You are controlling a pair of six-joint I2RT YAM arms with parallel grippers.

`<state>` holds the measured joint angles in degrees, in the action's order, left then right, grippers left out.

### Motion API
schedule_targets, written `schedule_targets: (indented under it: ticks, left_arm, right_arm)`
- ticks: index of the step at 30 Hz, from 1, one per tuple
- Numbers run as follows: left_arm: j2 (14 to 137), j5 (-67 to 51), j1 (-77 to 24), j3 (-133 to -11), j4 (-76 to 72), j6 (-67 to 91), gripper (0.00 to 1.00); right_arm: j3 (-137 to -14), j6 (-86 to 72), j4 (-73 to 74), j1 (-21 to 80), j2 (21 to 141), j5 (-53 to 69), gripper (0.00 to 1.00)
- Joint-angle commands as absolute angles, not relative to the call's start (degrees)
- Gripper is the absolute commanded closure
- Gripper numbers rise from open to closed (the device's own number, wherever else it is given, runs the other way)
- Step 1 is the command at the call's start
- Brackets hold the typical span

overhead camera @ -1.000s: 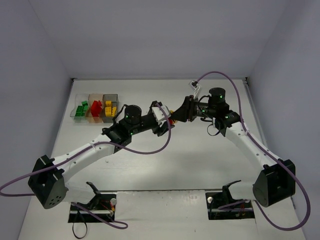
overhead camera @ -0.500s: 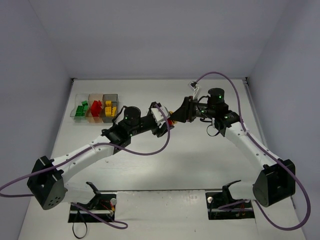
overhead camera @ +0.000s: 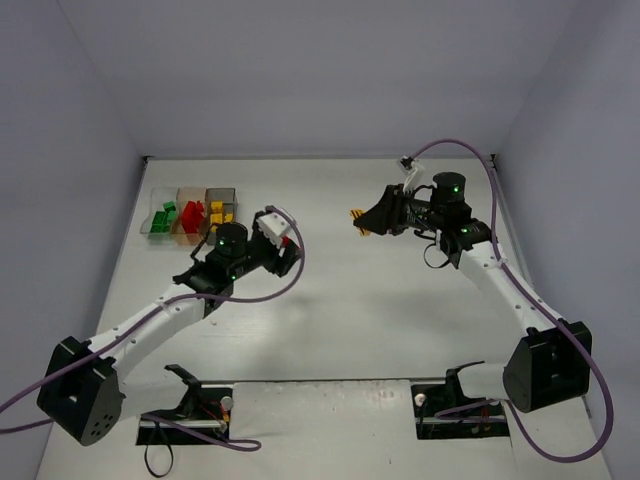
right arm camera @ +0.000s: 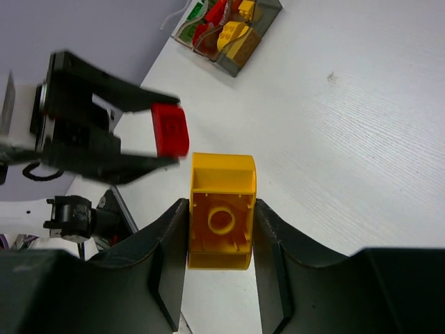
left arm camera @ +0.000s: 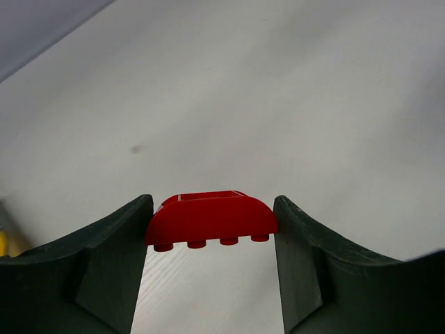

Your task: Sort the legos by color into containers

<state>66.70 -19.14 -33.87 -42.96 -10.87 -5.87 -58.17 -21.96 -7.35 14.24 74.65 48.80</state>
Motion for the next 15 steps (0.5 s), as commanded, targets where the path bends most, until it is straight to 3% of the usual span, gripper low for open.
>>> schedule_targets:
  ticks: [1,8,15]
  left_arm:
    - [65.12,-9.02,-25.09,-45.87,-13.89,2.43,0.91]
    - [76.97,5.78,-9.51,-62.03,-2.91,11.95,0.87]
    - [94.03,8.26,-1.33,-77.86,7.72,16.61,0.81]
  right_arm:
    - [-60.65,-19.43,-9.05,13.71,73.48,48.52,1.00]
    - [-58.19,-18.19,-8.70,13.54,73.39,49.04,1.00]
    - [-57.66,-17.40,-8.35,13.10,72.86,49.75,1.00]
